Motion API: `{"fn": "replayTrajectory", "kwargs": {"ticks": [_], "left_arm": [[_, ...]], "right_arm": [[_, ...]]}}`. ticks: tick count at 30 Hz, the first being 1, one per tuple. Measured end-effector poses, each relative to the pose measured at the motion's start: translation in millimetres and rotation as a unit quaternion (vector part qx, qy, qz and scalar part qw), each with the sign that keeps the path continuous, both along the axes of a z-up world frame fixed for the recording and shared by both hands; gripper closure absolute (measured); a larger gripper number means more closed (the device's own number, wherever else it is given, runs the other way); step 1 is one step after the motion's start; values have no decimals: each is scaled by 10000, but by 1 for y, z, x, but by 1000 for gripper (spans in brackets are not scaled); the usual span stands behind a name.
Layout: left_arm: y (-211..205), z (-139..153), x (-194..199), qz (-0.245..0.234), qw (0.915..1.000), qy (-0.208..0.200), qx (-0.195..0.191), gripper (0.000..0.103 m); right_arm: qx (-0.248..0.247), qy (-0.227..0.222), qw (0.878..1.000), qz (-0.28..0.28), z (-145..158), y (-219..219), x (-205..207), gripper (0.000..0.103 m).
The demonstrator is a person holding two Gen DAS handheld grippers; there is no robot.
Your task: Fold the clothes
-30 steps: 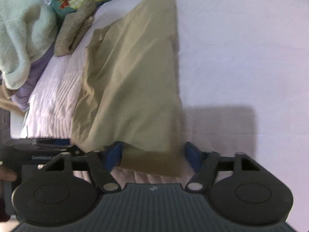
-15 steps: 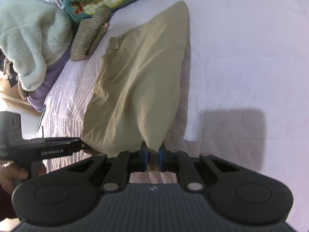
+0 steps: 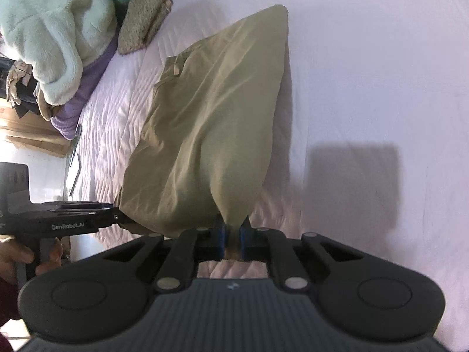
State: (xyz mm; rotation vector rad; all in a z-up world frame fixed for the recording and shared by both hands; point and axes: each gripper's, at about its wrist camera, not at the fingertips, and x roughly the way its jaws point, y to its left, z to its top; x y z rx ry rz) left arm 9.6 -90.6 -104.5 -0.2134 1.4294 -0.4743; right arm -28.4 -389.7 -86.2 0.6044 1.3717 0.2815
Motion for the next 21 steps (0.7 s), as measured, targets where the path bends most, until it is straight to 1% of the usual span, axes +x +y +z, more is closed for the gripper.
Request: {"fn": "replayTrajectory", "kwargs": {"ticks": [2,4,7,10,13,17,21], "left_arm": [[3,6,3,105,9999,121,11,86],[9,14,18,209,9997,141,5,86],[-1,29,54,242,9997,-22,62,86],[-7,38,91,256,9994,-183,134,86],[-19,42,132,290,9990,-269,208,85],[-26,34,178,414,9986,-161,276,84],[-22,10,218,570,9979,130,281,78]], "right_arm": [[64,75,10000,-18,7,1,8,94],[145,117,9998,-23,15,-1,20,94],[250,71,9996,53,25,-7,47,94],[185,-83,9996,219,35,-9,78,94],[133,-202,9994,255,39,-13,114,94],[45,-257,9992,291,30,-21,163,94],[39,-90,9997,235,2,-29,206,93]]}}
